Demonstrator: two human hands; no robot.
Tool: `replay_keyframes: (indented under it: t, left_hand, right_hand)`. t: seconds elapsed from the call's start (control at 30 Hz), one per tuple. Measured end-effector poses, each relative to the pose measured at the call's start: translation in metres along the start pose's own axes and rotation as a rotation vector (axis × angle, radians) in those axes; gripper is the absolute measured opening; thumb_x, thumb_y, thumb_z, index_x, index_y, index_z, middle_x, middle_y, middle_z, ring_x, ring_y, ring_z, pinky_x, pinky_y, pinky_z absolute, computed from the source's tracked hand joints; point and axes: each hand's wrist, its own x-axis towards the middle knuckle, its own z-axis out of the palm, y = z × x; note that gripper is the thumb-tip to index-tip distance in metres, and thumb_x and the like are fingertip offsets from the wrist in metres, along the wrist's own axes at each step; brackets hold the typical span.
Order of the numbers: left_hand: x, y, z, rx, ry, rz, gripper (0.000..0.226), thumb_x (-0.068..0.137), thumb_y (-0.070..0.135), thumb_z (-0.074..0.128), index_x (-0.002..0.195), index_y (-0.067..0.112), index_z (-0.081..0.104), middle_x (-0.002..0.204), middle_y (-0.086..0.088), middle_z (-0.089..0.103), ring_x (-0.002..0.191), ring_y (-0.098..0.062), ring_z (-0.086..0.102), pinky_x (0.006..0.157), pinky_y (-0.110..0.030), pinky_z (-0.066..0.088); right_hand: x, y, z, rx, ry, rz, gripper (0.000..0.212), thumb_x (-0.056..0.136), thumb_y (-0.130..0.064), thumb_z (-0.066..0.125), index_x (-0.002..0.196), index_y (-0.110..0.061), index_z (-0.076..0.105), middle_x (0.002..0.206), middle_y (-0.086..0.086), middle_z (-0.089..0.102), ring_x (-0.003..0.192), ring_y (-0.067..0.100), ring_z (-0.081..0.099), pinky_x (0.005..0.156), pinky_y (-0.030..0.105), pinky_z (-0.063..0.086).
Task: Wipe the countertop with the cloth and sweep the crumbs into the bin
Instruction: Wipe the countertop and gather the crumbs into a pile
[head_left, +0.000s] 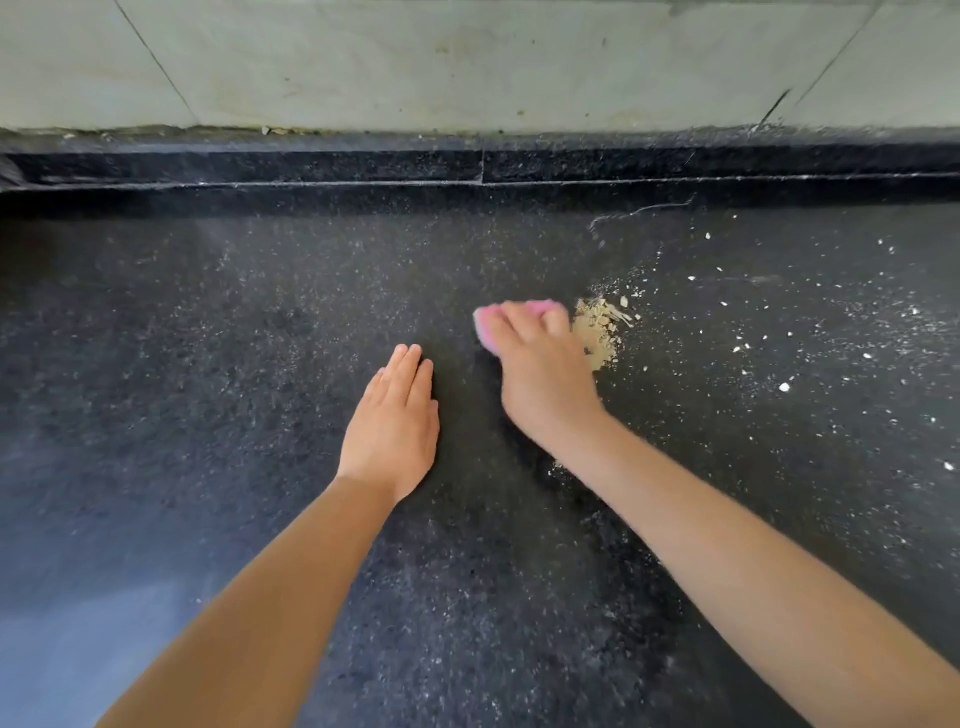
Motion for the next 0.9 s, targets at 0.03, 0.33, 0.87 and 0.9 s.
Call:
replay_keyframes:
  t: [0.03,0.33,0.87,0.9]
  left_hand:
    - [0.000,0.001,0.002,0.013,-0.026,-0.022,0.047,0.100,0.018,0.023,0.143,0.000,0.014,0.153,-0.012,0.007,0.142,-0.022,0.002,0.111,-0.024,-0.005]
    - [-0.001,0.005,0.000,-0.012,-0.046,-0.089,0.047,0.099,0.020,0.019,0.144,0.007,0.011,0.154,-0.004,0.004,0.142,-0.015,-0.003,0.109,-0.020,-0.011]
    - [0.001,0.004,0.002,-0.076,0.023,-0.066,0.046,0.098,0.017,0.029,0.142,0.005,0.023,0.152,-0.005,0.016,0.142,-0.017,0.008,0.108,-0.018,-0.008]
    - [0.001,0.004,0.002,-0.081,0.031,-0.063,0.045,0.098,0.016,0.030,0.141,0.004,0.025,0.152,-0.006,0.018,0.142,-0.018,0.009,0.108,-0.019,-0.007]
  right_hand:
    - [-0.004,0.000,0.008,-0.015,-0.014,0.000,0.047,0.062,0.004,0.033,0.095,-0.013,0.062,0.091,-0.001,0.063,0.090,0.024,0.044,0.064,0.028,0.041]
    - [0.011,0.097,-0.009,-0.019,-0.124,0.372,0.061,0.077,0.015,0.037,0.126,-0.020,0.046,0.134,-0.005,0.047,0.117,0.026,0.030,0.082,0.027,0.026]
    - [0.030,0.057,0.005,0.048,-0.111,0.145,0.057,0.080,0.008,0.049,0.133,-0.014,0.044,0.132,-0.001,0.049,0.119,0.029,0.035,0.073,0.029,0.030]
    - [0.031,0.060,0.007,0.037,-0.124,0.148,0.057,0.081,0.008,0.049,0.133,-0.014,0.044,0.133,0.000,0.048,0.120,0.030,0.034,0.073,0.030,0.032]
